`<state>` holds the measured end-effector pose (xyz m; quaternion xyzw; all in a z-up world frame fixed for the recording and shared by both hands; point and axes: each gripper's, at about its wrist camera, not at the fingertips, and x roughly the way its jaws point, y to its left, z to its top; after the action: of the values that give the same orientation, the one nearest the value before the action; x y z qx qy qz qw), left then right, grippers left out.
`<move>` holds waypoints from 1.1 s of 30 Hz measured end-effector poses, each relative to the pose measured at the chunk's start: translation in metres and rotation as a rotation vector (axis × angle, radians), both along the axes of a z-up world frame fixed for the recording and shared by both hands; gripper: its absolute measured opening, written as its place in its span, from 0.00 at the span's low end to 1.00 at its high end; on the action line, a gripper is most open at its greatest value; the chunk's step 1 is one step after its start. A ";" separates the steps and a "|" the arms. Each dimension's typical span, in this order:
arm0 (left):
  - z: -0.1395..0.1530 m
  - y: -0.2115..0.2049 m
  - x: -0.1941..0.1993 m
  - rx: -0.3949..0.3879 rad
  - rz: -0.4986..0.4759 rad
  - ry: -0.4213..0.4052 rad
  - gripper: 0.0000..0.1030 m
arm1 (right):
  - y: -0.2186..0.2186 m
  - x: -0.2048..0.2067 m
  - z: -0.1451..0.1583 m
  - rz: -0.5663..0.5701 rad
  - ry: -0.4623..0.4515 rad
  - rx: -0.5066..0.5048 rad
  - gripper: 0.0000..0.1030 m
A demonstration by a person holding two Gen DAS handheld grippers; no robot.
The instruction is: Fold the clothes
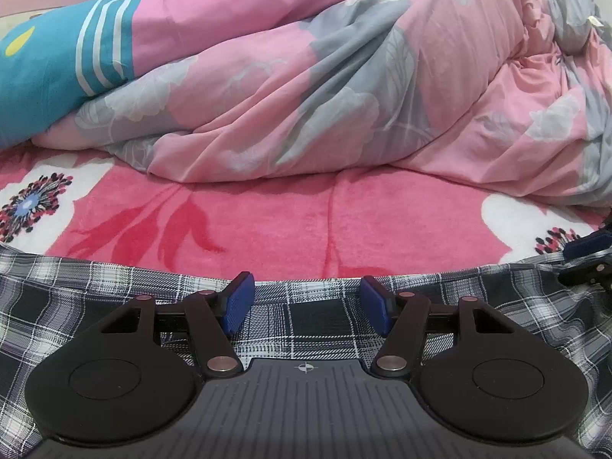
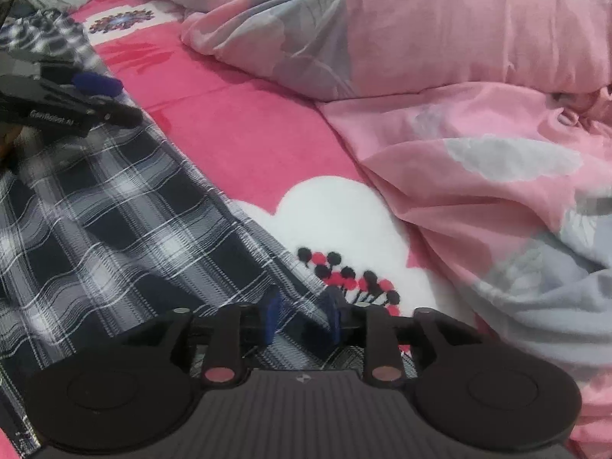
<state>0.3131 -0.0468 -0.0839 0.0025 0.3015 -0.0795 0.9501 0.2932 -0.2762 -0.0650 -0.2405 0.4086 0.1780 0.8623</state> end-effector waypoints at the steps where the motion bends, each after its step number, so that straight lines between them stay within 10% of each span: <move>1: 0.000 0.000 0.000 0.000 0.000 0.000 0.59 | -0.001 0.001 0.000 -0.004 0.007 0.016 0.28; 10: 0.000 0.001 0.000 -0.003 -0.002 -0.002 0.59 | 0.009 -0.015 -0.005 0.008 -0.047 -0.012 0.03; 21: 0.001 0.005 0.001 -0.016 0.022 -0.008 0.59 | 0.012 0.000 -0.016 -0.052 -0.160 -0.060 0.02; 28: -0.001 0.005 0.002 -0.017 0.018 0.003 0.59 | -0.076 0.008 0.003 -0.561 -0.218 0.184 0.05; 33: -0.002 0.002 0.003 0.007 0.019 0.005 0.59 | -0.181 -0.077 0.046 -0.886 -0.281 0.393 0.08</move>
<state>0.3159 -0.0449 -0.0862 0.0028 0.3044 -0.0695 0.9500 0.2159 -0.4568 -0.0186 0.1013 0.3101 -0.1655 0.9307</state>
